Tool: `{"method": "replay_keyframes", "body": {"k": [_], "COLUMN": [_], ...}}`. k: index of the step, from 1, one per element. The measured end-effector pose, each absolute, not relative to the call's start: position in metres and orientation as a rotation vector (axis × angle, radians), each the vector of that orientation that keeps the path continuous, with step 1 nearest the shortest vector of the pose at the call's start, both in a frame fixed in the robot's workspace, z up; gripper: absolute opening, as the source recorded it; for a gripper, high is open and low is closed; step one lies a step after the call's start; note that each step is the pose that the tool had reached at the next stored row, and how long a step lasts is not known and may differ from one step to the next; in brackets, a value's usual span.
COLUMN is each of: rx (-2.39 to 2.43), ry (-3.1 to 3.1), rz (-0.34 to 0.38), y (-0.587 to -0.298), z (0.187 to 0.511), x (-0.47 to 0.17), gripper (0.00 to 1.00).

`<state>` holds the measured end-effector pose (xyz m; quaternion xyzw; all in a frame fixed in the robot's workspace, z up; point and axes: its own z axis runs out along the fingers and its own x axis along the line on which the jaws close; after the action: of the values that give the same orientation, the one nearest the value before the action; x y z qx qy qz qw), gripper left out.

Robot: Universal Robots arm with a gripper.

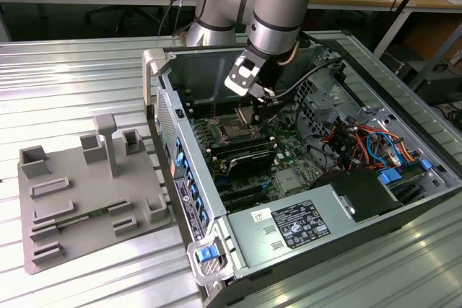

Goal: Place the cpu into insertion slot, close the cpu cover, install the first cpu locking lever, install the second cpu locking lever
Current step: 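Place the cpu into insertion slot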

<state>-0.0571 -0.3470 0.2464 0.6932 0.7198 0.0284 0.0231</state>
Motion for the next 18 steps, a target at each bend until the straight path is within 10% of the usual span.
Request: {"method": "replay_keyframes", "body": {"k": [18], "rx": [2.147], "ry": [2.228], "rz": [0.088], "y": [-0.347], "z": [0.23], "x": [-0.067], "gripper": [0.55]}}
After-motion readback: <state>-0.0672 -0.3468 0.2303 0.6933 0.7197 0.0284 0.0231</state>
